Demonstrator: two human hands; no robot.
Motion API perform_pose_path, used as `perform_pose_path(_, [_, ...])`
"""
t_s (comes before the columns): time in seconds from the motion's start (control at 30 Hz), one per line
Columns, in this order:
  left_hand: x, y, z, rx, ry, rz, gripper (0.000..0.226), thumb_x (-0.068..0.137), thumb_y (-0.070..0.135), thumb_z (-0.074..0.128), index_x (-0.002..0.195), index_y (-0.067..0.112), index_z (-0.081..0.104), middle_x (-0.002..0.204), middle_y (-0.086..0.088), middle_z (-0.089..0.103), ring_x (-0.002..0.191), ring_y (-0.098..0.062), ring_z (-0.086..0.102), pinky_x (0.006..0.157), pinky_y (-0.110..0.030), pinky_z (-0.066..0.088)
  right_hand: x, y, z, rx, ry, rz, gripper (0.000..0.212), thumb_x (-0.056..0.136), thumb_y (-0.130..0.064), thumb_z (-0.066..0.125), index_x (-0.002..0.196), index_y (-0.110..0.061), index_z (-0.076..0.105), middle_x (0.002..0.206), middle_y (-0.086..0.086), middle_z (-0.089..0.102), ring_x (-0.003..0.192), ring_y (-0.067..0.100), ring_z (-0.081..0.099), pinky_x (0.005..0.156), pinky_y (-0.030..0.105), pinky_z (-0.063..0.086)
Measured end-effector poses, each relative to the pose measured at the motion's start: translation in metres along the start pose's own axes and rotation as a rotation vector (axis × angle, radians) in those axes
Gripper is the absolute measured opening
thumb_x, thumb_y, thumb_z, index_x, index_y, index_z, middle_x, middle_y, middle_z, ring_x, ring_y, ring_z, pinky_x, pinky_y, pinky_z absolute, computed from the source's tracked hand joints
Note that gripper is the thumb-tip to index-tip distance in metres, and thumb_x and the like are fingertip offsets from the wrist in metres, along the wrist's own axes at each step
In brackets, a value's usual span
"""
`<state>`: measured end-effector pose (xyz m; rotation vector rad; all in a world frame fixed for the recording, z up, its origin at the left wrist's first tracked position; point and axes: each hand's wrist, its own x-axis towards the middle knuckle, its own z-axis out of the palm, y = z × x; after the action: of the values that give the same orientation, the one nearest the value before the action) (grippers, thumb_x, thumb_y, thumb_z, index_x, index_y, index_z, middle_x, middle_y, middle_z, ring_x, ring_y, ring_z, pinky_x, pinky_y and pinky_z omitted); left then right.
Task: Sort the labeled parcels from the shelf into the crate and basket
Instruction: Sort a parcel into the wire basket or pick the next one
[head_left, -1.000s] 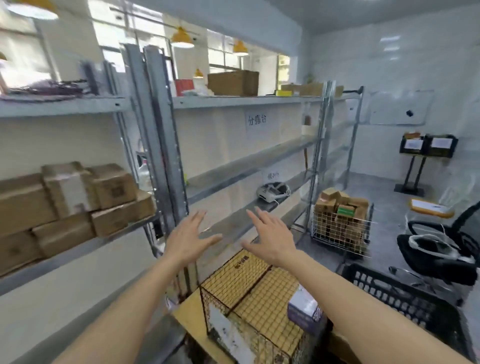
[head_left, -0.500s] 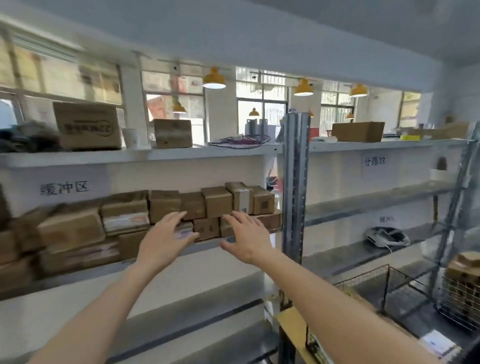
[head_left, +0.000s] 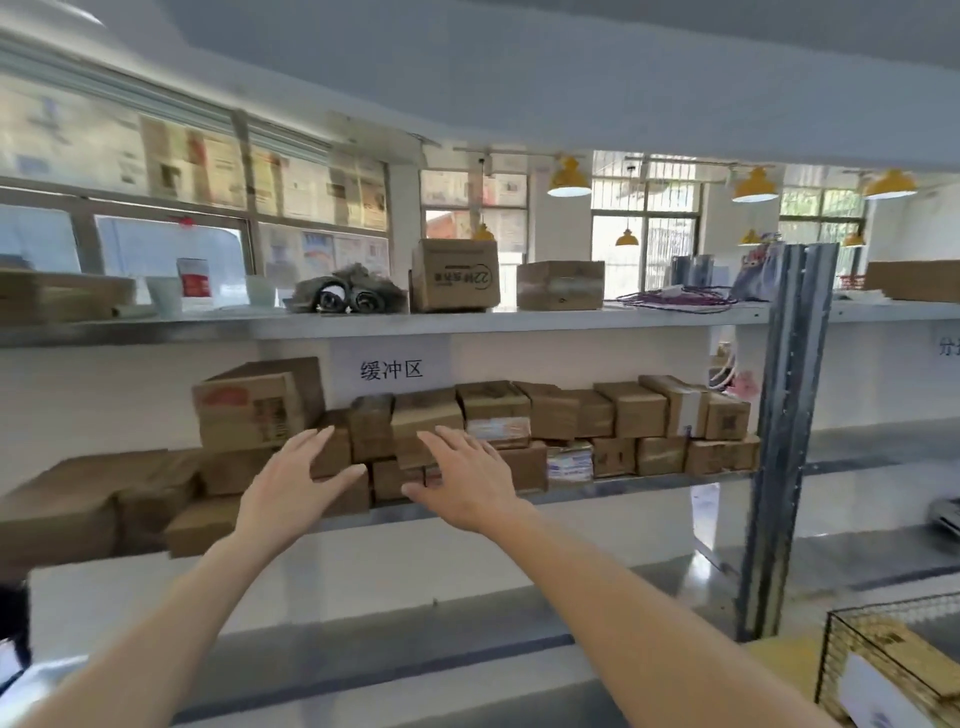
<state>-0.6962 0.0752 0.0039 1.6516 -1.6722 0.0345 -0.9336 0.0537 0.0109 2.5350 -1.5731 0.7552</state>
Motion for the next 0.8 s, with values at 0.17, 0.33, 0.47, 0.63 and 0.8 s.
perform_pose_path(0.17, [-0.011, -0.075, -0.053, 0.052, 0.041, -0.070, 0.082, 0.086, 0.070, 0.059, 0.151, 0.025, 0.043, 0.157, 0.000, 0.042, 0.141, -0.026, 0.044, 0.109, -0.049, 0.042, 0.020, -0.084, 0.034, 0.035, -0.046, -0.014, 0.078, 0.095, -0.064, 0.052, 0.159, -0.029, 0.025, 0.166, -0.003, 0.022, 0.154, 0.019, 0.017, 0.125, 0.045, 0.016])
perform_pose_path(0.33, [-0.015, -0.134, -0.085, 0.061, 0.040, -0.127, 0.085, 0.083, 0.074, 0.057, 0.151, 0.024, 0.043, 0.152, -0.001, 0.048, 0.134, -0.026, 0.051, 0.104, -0.050, 0.048, 0.046, -0.144, 0.065, 0.061, -0.092, -0.045, 0.078, 0.095, -0.063, 0.053, 0.159, -0.029, 0.025, 0.166, -0.003, 0.023, 0.153, 0.019, 0.020, 0.122, 0.044, 0.020])
perform_pose_path(0.47, [-0.008, -0.179, -0.101, 0.087, 0.053, -0.183, 0.082, 0.086, 0.068, 0.060, 0.152, 0.022, 0.042, 0.154, -0.003, 0.046, 0.135, -0.030, 0.050, 0.103, -0.052, 0.047, 0.075, -0.182, 0.097, 0.078, -0.131, -0.075, 0.079, 0.094, -0.064, 0.053, 0.159, -0.029, 0.024, 0.166, -0.002, 0.023, 0.152, 0.021, 0.022, 0.120, 0.047, 0.026])
perform_pose_path(0.63, [0.011, -0.241, -0.113, 0.124, 0.042, -0.245, 0.082, 0.085, 0.067, 0.059, 0.152, 0.022, 0.042, 0.156, -0.006, 0.044, 0.137, -0.032, 0.047, 0.104, -0.054, 0.046, 0.121, -0.223, 0.144, 0.108, -0.169, -0.116, 0.077, 0.095, -0.062, 0.053, 0.159, -0.028, 0.024, 0.166, -0.002, 0.024, 0.152, 0.022, 0.024, 0.118, 0.048, 0.029])
perform_pose_path(0.8, [0.052, -0.306, -0.121, 0.167, 0.003, -0.262, 0.078, 0.090, 0.063, 0.060, 0.154, 0.023, 0.040, 0.159, -0.005, 0.039, 0.142, -0.031, 0.043, 0.110, -0.050, 0.040, 0.186, -0.266, 0.197, 0.183, -0.188, -0.148, 0.076, 0.096, -0.060, 0.055, 0.157, -0.028, 0.026, 0.164, -0.002, 0.027, 0.151, 0.024, 0.027, 0.117, 0.052, 0.033])
